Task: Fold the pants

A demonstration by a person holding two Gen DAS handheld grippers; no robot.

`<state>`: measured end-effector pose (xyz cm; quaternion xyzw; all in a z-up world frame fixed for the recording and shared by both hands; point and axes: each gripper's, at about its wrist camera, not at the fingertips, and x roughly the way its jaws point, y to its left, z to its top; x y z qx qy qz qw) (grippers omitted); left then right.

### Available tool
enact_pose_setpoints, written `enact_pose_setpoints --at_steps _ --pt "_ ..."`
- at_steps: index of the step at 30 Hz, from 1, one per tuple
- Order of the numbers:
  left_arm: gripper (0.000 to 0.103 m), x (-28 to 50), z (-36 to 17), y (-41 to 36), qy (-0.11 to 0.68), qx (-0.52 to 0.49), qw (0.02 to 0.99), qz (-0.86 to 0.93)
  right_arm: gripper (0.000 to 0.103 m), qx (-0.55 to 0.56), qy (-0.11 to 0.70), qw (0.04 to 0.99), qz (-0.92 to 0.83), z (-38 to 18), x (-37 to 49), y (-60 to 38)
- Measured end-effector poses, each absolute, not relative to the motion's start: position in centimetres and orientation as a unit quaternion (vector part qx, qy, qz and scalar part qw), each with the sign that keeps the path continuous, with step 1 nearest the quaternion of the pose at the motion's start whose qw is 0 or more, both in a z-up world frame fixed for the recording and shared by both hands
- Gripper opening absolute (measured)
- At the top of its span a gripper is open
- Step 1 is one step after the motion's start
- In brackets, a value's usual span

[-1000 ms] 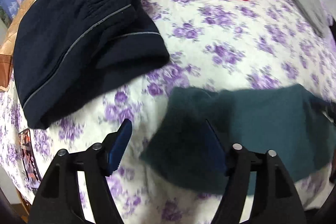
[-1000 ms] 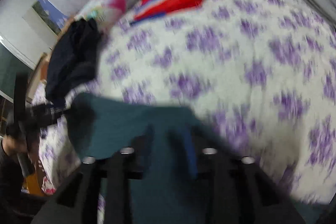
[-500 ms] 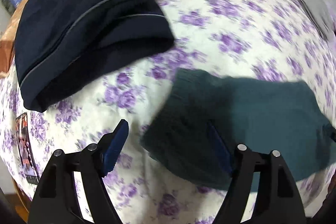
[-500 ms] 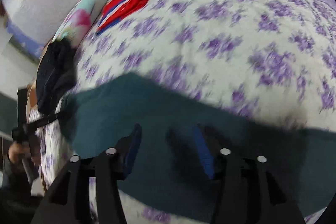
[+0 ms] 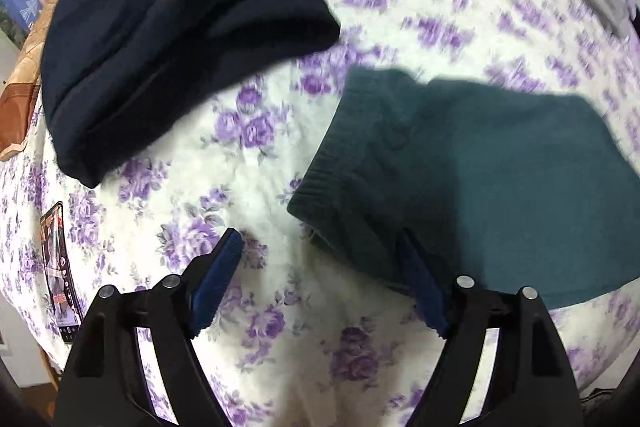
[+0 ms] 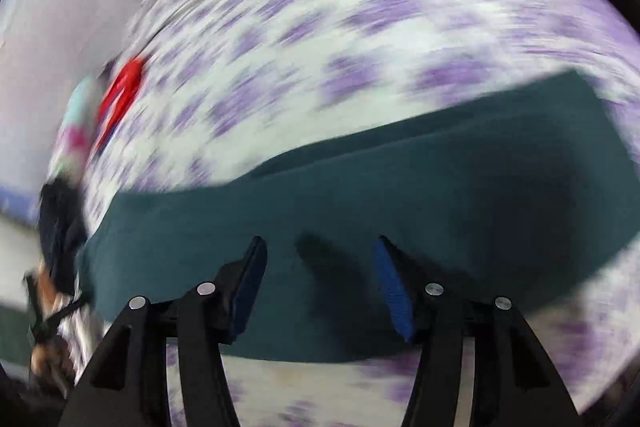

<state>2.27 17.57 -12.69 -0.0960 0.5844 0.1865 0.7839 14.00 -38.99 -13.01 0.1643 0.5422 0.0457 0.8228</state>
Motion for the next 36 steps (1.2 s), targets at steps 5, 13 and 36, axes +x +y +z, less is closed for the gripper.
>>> enact_pose_setpoints --at_steps 5,13,36 --pt "0.077 1.9 -9.0 15.0 0.535 -0.091 0.829 0.134 0.075 0.227 0.485 0.842 -0.071 -11.5 12.4 -45.9" --pt "0.079 4.5 -13.8 9.4 0.596 -0.059 0.796 0.089 0.075 0.331 0.470 0.807 -0.134 -13.8 10.3 -52.2" --pt "0.081 4.1 -15.4 10.0 0.613 -0.080 0.780 0.095 0.007 0.342 0.448 0.823 -0.067 -12.2 14.6 -48.7"
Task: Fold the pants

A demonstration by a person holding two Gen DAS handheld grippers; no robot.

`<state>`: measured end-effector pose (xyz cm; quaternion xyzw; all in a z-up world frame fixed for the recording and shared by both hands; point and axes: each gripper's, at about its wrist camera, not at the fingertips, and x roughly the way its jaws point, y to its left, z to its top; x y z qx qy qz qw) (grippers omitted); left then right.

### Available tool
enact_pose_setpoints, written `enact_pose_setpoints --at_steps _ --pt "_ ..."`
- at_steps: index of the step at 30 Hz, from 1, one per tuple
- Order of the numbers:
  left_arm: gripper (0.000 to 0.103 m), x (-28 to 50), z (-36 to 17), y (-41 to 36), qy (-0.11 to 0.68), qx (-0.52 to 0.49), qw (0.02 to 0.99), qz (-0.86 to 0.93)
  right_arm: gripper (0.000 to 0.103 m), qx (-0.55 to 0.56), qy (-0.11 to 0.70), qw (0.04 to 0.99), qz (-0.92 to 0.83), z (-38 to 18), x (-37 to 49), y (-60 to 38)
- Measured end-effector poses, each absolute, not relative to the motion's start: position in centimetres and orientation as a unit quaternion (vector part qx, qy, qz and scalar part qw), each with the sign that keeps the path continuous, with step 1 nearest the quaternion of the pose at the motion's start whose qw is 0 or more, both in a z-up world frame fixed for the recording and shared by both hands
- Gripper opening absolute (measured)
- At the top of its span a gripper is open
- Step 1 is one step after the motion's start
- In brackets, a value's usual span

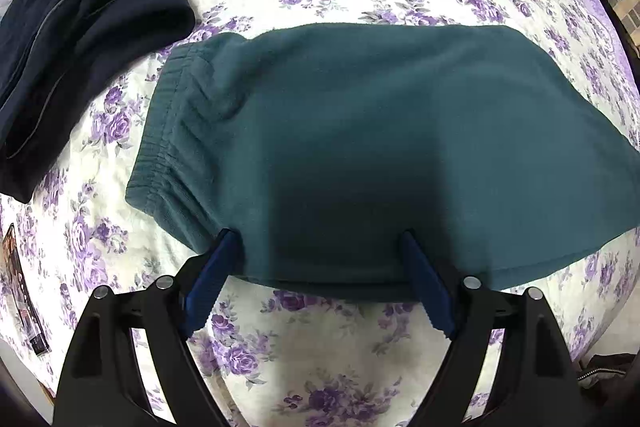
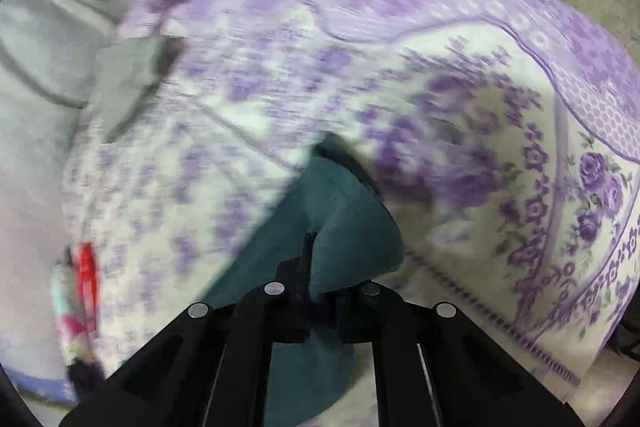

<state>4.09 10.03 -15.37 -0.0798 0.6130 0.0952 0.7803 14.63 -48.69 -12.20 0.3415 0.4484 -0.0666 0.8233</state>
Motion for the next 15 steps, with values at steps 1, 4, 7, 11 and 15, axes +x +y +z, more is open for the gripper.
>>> enact_pose_setpoints --at_steps 1,4,7,11,15 --pt "0.081 4.0 -15.2 10.1 0.613 -0.082 0.780 0.095 0.007 0.335 0.443 0.830 -0.040 -10.9 14.6 -47.4" --pt "0.081 4.3 -14.7 10.6 0.607 -0.083 0.785 0.093 0.007 0.292 0.442 0.846 0.051 -7.4 14.7 -41.8" --pt "0.081 4.4 -14.2 10.8 0.601 -0.088 0.789 0.090 0.007 0.242 0.458 0.846 0.129 -6.8 14.7 -34.5" --pt "0.081 4.2 -14.1 11.0 0.601 -0.093 0.790 0.081 0.007 0.210 0.501 0.822 0.171 -10.3 14.6 -27.5" --pt "0.081 3.7 -14.4 11.1 0.602 -0.087 0.791 0.073 0.012 0.161 0.561 0.785 0.208 -14.6 13.7 -21.6"
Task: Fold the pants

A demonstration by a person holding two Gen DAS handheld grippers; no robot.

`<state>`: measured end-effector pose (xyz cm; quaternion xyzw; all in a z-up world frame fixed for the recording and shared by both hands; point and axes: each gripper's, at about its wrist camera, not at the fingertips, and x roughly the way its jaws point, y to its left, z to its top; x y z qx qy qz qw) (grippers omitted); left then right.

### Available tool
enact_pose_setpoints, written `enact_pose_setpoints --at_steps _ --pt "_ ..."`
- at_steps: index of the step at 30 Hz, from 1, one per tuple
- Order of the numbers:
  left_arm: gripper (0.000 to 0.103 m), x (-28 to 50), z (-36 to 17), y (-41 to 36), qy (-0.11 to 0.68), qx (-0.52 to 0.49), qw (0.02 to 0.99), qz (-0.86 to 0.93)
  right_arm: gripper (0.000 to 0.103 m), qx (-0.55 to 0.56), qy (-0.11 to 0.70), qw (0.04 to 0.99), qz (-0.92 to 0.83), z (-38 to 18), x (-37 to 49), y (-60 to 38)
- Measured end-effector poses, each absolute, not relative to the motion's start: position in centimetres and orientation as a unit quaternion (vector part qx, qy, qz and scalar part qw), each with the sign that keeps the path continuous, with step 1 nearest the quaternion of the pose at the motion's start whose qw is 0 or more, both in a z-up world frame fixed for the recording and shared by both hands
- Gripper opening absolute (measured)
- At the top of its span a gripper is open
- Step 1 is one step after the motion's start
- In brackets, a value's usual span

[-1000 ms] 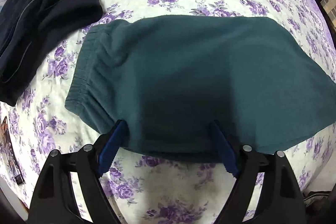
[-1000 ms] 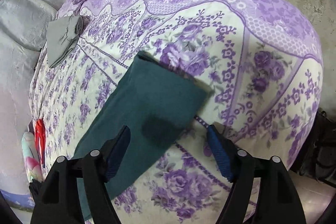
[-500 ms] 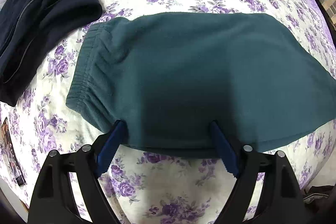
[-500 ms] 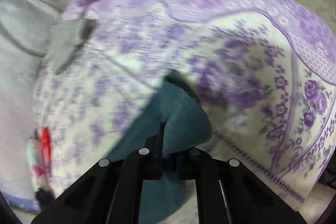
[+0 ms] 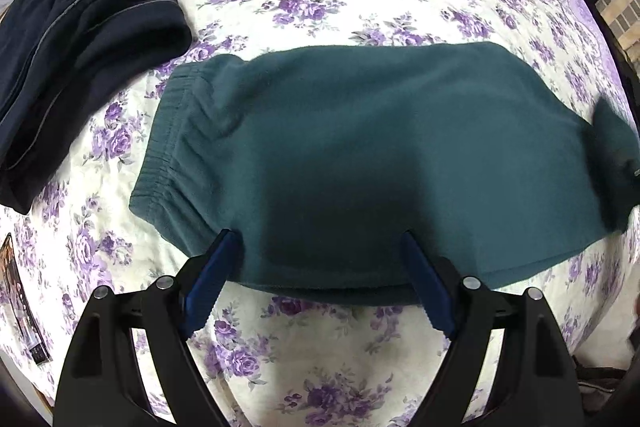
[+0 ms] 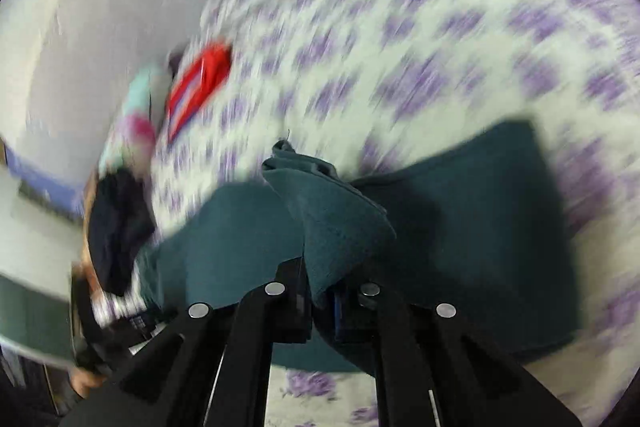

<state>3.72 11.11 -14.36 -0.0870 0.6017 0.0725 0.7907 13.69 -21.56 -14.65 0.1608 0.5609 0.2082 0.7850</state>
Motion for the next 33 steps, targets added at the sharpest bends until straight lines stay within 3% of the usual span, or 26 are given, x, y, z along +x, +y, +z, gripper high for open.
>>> enact_pose_setpoints --at_steps 1,2,3,8,11,15,19,21,24,25,27,33 --pt "0.081 3.9 -14.4 10.9 0.602 -0.085 0.790 0.071 0.017 0.149 0.574 0.777 0.213 -15.4 13.3 -20.5" --pt "0.081 3.8 -14.4 10.8 0.602 -0.083 0.791 0.068 0.048 0.143 0.584 0.767 0.222 -15.8 12.5 -19.6" --pt "0.081 3.7 -14.4 10.8 0.602 -0.083 0.791 0.066 0.067 0.146 0.582 0.765 0.234 -15.6 11.9 -19.2" --pt "0.081 3.6 -13.8 10.9 0.596 -0.088 0.796 0.053 0.067 0.171 0.546 0.765 0.294 -12.0 10.9 -20.9" --pt "0.081 3.7 -13.0 10.5 0.588 -0.086 0.804 0.038 0.067 0.162 0.513 0.818 0.203 -10.2 11.9 -26.2" --pt "0.081 4.7 -12.2 8.6 0.580 -0.074 0.811 0.009 0.062 0.154 0.496 0.852 0.066 -10.6 14.3 -33.0" --pt "0.081 5.4 -12.4 6.4 0.587 -0.050 0.808 -0.007 0.062 0.181 0.527 0.825 0.097 -13.4 16.6 -33.3" --pt "0.081 5.5 -12.5 5.7 0.589 -0.041 0.807 -0.010 0.029 0.144 0.548 0.817 0.102 -14.6 17.5 -31.7" --pt "0.081 5.6 -12.9 5.3 0.593 -0.029 0.805 -0.005 0.018 0.089 0.517 0.850 0.047 -14.2 17.5 -32.4" --pt "0.081 5.7 -13.1 5.5 0.596 -0.030 0.803 0.000 0.018 0.085 0.506 0.858 0.025 -13.9 17.3 -33.0" --pt "0.081 5.7 -13.2 6.0 0.599 -0.045 0.799 0.009 0.037 0.123 0.505 0.854 0.030 -13.7 16.6 -33.6" --pt "0.081 5.5 -12.7 6.9 0.592 -0.069 0.803 0.013 0.050 0.166 0.481 0.856 0.088 -10.3 12.4 -33.0"
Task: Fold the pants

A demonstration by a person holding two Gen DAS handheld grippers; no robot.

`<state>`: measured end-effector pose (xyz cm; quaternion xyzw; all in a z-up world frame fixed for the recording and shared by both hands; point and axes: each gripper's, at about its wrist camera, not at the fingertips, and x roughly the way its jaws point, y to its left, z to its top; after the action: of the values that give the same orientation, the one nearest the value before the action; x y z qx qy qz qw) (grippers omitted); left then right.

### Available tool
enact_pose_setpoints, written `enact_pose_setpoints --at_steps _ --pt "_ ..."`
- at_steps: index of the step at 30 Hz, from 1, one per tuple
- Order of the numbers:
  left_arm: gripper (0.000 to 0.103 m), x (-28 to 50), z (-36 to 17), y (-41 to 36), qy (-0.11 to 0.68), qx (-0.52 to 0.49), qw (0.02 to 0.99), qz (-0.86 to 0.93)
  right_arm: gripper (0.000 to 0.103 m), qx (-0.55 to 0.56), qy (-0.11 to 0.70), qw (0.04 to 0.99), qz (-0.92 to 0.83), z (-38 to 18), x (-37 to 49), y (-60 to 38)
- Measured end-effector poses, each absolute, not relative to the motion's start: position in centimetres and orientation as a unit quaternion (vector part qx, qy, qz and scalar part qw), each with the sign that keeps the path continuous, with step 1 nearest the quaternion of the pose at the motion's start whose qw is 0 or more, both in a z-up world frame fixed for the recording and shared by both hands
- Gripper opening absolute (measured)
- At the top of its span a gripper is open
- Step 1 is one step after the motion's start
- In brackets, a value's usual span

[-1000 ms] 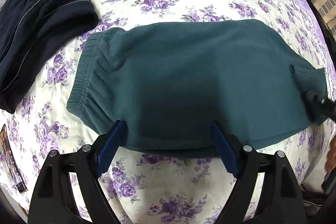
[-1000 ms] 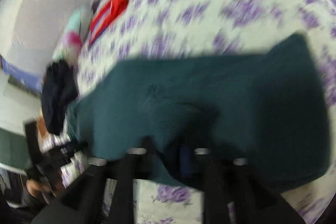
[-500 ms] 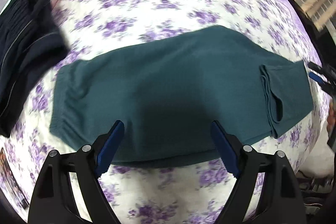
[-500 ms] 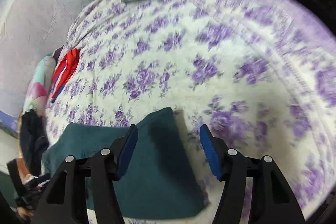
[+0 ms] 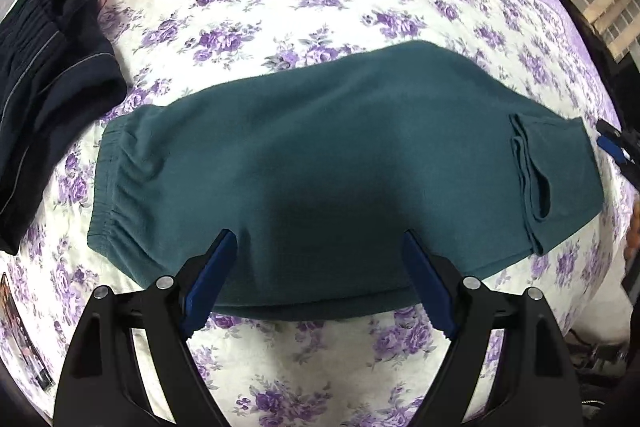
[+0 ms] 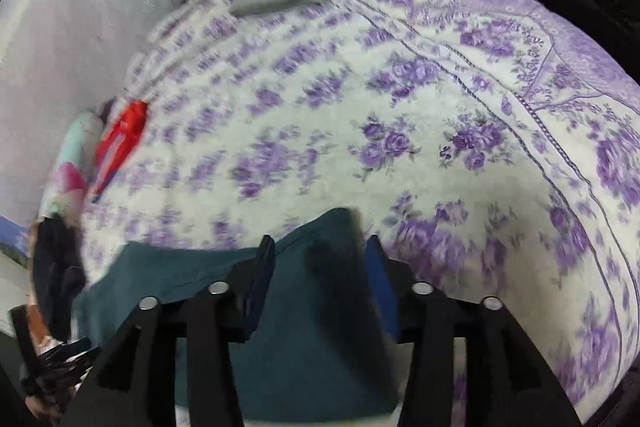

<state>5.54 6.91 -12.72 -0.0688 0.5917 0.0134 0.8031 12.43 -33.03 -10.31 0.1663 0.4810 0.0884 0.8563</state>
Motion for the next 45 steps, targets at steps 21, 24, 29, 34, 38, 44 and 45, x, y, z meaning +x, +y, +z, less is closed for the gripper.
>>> enact_pose_setpoints --at_steps 21,24,29,34,38,44,45 --pt "0.081 4.1 -12.4 11.1 0.590 -0.078 0.800 0.078 0.068 0.073 0.522 0.825 0.204 -9.6 12.5 -23.1" --pt "0.083 2.9 -11.9 14.5 0.574 -0.107 0.803 0.117 0.068 0.124 0.510 0.847 0.085 -9.5 13.1 -30.0" --pt "0.085 1.5 -12.5 18.3 0.575 -0.141 0.788 0.170 0.049 0.180 0.503 0.843 0.067 -10.2 12.6 -34.0" --pt "0.085 2.1 -11.9 17.2 0.567 -0.136 0.796 0.162 0.036 0.164 0.517 0.833 0.115 -11.6 12.8 -30.1" --pt "0.085 5.3 -10.6 10.5 0.558 -0.092 0.821 0.080 0.033 0.163 0.519 0.830 0.121 -12.4 13.8 -28.5" --pt "0.084 10.9 -9.4 -2.2 0.529 -0.053 0.845 -0.055 0.033 0.182 0.510 0.832 0.117 -12.2 14.6 -29.6" --pt "0.084 11.5 -9.3 -4.1 0.525 -0.045 0.847 -0.071 0.033 0.184 0.512 0.831 0.116 -12.3 14.6 -30.1"
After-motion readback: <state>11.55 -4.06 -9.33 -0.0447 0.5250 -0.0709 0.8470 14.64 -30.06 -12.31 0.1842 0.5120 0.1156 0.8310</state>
